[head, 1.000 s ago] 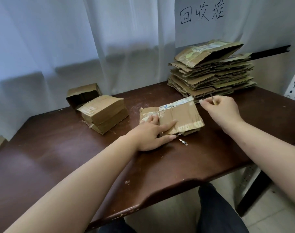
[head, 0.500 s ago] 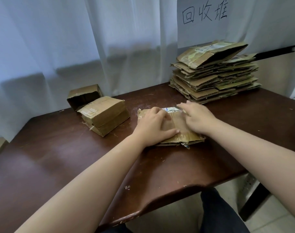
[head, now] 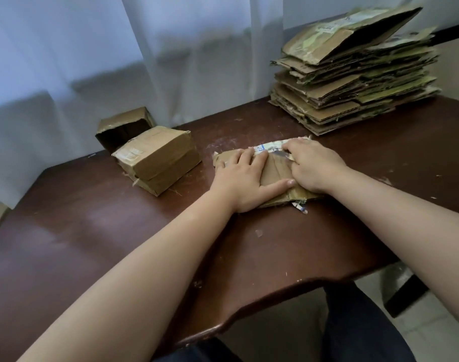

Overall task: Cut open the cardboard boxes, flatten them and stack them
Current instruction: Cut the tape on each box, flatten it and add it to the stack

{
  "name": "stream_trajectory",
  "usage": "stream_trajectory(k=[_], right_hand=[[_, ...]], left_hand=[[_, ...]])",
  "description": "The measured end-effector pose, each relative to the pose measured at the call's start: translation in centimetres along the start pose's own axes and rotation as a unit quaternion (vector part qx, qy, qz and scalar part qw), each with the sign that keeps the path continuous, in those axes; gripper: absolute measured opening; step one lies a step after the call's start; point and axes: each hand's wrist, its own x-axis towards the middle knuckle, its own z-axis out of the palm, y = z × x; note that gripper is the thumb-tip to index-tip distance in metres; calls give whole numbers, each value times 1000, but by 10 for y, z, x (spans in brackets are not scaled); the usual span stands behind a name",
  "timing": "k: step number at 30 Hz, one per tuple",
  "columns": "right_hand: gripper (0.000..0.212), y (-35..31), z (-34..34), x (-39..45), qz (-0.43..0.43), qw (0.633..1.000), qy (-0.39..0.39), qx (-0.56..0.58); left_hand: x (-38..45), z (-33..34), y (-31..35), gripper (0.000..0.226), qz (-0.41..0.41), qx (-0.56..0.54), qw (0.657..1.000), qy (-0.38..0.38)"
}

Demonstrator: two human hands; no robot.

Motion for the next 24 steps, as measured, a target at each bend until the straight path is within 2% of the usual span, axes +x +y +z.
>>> stream_trajectory(k=[3,6,10,12,14,17,19,21,24], right_hand=[[48,0,0,-2,-9,1000,-20,-4],[50,3,0,2,-7,999,-38,-14],[44,6,1,0,15,999,-22,29],[40,4,0,-9,28,996,52,61],[36,0,-3,-21,6,986,150,67],[33,-7,-15,-34,1,976,205,76],[31,-9,-27,-36,30,970,226,85],[28,-10,-39,-35,58,967,239,65],[32,-8,-49,-33,109,975,193,28]], left_hand=[[-3,1,0,109,3,4,1000,18],[-1,0,0,112,3,3,1000,-6],[-1,-2,-4,94,0,-60,998,-25],[-6,-1,-7,86,1,-160,986,52],[-14,-3,-7,73,0,-250,954,167],[-23,-14,-6,45,4,-244,935,258],[-23,-26,-7,45,2,-250,927,281],[-24,-36,-13,52,-30,-249,930,269],[-31,-38,-22,66,-98,-215,952,195]])
